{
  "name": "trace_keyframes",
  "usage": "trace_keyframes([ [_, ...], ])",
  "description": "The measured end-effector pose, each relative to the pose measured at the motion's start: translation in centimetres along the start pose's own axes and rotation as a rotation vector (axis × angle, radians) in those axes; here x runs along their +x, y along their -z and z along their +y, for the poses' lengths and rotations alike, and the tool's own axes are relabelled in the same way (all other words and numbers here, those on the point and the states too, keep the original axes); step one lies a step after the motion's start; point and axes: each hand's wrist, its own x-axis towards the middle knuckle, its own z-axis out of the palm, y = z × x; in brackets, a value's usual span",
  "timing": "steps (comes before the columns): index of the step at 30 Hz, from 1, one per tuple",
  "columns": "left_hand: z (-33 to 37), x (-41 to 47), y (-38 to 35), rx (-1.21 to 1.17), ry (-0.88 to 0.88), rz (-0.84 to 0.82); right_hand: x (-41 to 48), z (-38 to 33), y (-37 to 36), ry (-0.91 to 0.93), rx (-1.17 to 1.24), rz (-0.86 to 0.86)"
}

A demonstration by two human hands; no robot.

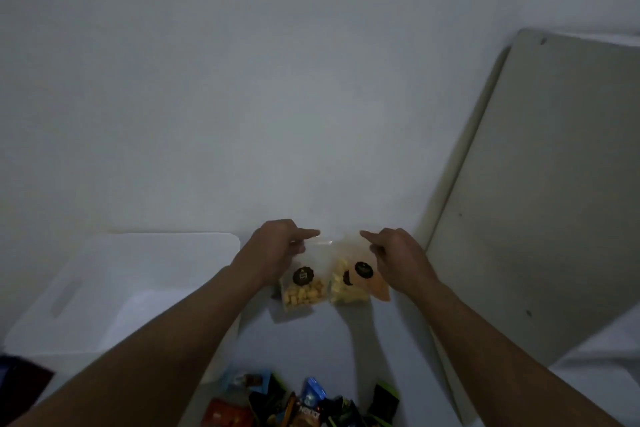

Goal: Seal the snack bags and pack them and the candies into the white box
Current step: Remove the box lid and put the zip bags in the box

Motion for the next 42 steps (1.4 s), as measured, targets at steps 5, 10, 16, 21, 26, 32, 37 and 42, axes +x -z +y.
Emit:
trace_keyframes([
  [5,0.4,-1.6,7.5,-0.023,-0.002,0.078,1.1,-5.7,4.5,0.067,0.0,0.052],
  [10,-1.6,-3.9,14.0,-0.107,0.044,0.157,2.0,-12.5,6.7,0.11,0.045,0.117],
  [16,-7.2,-6.3,19.8,-0.107,0.052,0.198,3.3,-20.9,5.5,0.106,0.141,0.141],
  [21,-12.8,-8.1,22.0,-0.112,0.086,0.178,4.7,-26.8,1.4,0.098,0.204,0.102],
  [26,-18.1,-9.8,21.8,-0.119,0.125,0.132,5.5,-30.5,-4.4,0.063,0.233,0.04],
  [32,-23.4,-10.9,19.3,-0.153,0.17,0.101,6.7,-31.4,-12.0,0.018,0.192,-0.077],
  [37,-26.5,-11.3,16.9,-0.182,0.191,0.089,7.3,-30.6,-17.2,0.012,0.016,-0.166],
  [42,-28.3,-11.2,14.9,-0.233,0.221,0.079,7.8,-29.0,-19.7,0.045,-0.228,-0.213],
])
